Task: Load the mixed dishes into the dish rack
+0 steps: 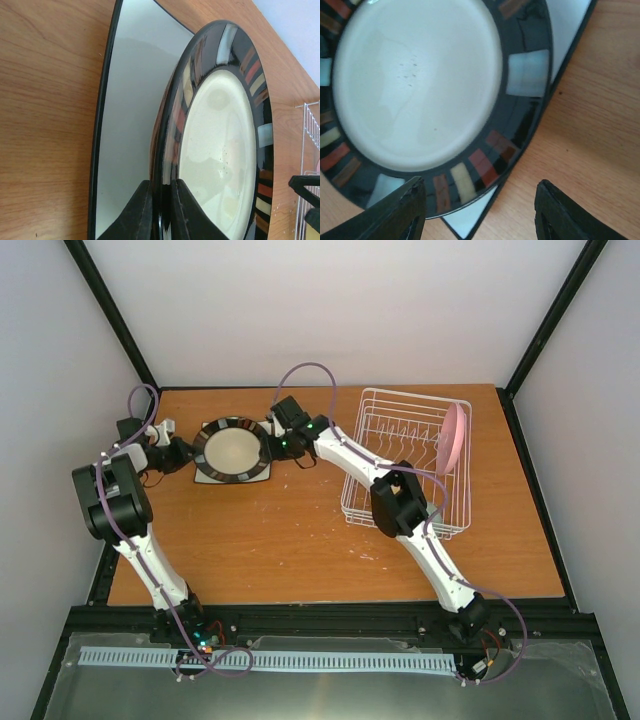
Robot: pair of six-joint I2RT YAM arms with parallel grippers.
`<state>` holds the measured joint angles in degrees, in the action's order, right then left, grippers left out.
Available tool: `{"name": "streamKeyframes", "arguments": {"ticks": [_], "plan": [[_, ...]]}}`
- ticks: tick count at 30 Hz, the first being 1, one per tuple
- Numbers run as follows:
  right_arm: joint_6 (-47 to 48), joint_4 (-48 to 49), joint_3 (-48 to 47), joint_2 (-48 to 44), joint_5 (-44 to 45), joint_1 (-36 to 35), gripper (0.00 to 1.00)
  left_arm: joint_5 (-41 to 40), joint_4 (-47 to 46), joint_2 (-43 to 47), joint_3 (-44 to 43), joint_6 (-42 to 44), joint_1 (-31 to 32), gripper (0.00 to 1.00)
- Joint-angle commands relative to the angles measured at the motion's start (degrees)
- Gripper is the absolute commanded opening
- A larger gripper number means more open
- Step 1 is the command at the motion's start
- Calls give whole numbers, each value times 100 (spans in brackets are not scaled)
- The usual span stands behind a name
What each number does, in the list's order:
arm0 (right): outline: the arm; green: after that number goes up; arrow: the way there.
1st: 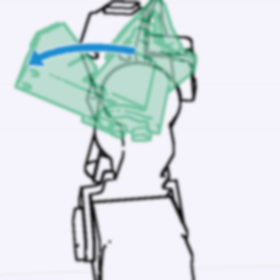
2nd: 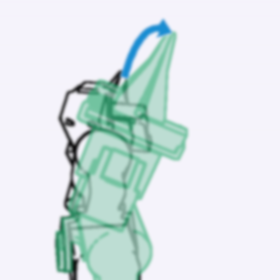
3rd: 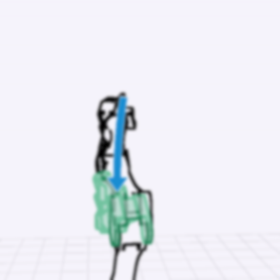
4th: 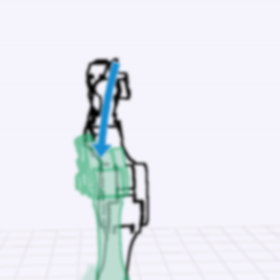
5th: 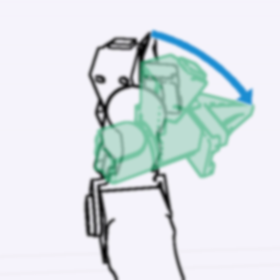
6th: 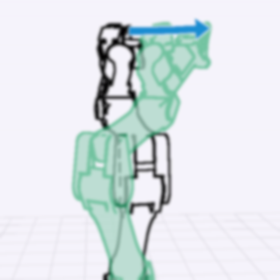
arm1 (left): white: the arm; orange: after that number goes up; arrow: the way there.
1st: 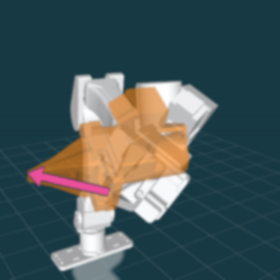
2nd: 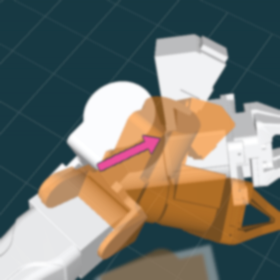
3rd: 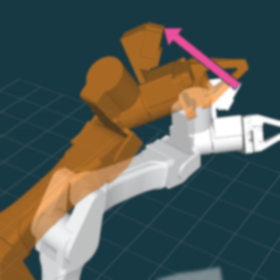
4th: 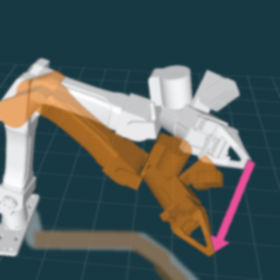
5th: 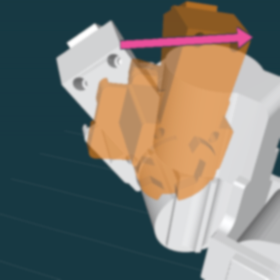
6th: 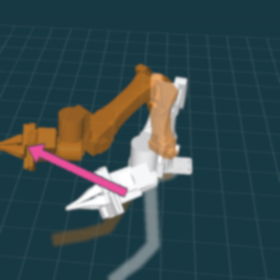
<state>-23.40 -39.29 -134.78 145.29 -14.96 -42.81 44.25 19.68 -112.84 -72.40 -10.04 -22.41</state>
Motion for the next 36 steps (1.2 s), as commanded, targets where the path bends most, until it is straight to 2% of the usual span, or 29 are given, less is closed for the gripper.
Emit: {"name": "streamKeyframes", "arguments": {"ticks": [1,5,20,33,36], "plan": [[-139,-326,-254,167,363,-35,59,-35,-14,211,87,324,69,1],[-175,-311,-293,304,325,-39,58,15,-75,225,136,276,69,1],[-551,631,-323,558,-624,-35,34,138,-101,259,194,293,64,1],[-421,1169,338,-62,-518,-35,38,999,-464,643,403,131,65,1],[-419,1245,425,-148,-513,-35,45,1106,-553,674,479,87,62,1]]}}
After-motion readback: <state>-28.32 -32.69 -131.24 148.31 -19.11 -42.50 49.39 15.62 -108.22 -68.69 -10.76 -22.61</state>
